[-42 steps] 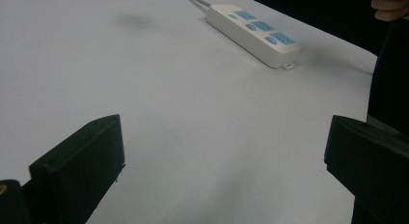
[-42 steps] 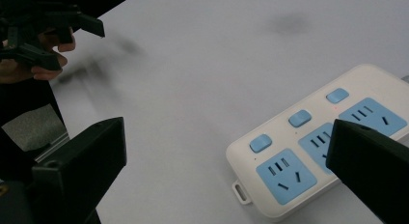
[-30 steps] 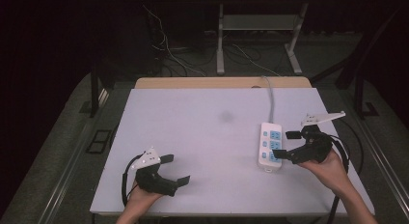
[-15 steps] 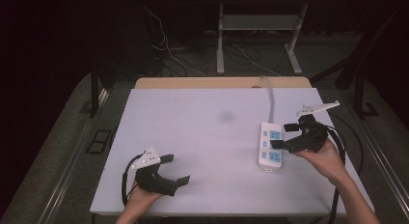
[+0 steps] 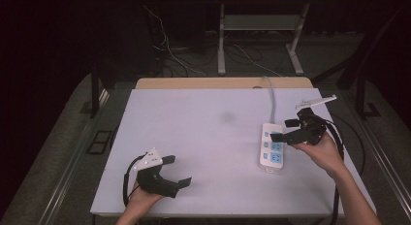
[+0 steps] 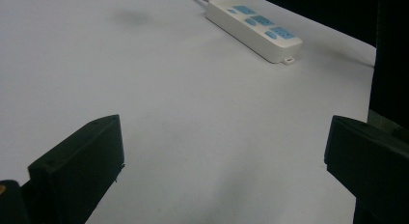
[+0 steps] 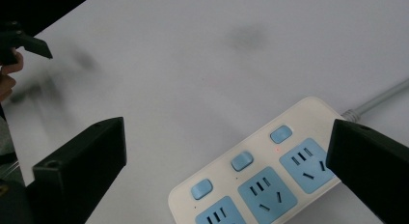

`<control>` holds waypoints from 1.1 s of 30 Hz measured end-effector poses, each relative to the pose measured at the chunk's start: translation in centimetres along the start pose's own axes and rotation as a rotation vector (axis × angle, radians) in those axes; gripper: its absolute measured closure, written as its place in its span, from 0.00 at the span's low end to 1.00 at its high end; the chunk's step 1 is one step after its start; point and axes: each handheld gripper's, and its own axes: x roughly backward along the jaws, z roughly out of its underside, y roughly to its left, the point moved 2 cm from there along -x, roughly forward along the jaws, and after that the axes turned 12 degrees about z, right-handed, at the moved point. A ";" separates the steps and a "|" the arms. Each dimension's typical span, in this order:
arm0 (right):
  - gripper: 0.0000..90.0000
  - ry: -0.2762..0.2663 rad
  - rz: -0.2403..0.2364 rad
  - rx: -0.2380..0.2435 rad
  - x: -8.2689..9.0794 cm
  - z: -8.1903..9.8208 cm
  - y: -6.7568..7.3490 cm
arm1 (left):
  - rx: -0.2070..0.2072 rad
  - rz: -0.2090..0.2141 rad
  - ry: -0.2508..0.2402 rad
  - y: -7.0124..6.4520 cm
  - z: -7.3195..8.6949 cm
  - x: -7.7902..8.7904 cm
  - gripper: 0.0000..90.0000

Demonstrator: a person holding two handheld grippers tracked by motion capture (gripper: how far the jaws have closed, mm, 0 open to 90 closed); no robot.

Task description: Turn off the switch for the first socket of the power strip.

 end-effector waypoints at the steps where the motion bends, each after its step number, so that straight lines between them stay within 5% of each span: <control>1: 0.01 0.001 0.000 -0.005 -0.1 -0.1 -0.1 | 0.000 0.000 0.000 0.0 0.0 0.0 0.00; 8: 0.01 0.005 0.009 -0.036 -0.7 -0.3 -0.6 | -0.006 0.001 0.011 0.0 0.0 0.0 0.00; 12: 0.18 -0.010 0.039 -0.035 -0.9 -0.4 -1.0 | -0.012 0.002 0.014 0.0 0.0 -0.1 0.00; 14: 0.19 -0.012 0.051 -0.036 -1.0 -0.5 -1.1 | -0.014 0.002 0.018 -0.1 0.0 -0.1 0.00; 15: 0.28 -0.014 0.057 -0.044 -1.1 -0.5 -1.3 | -0.014 0.002 0.019 0.0 0.0 -0.1 0.00; 33: 0.75 -0.007 0.026 -0.070 -2.2 -0.7 -2.5 | -0.017 0.004 0.020 0.0 0.0 -0.1 0.00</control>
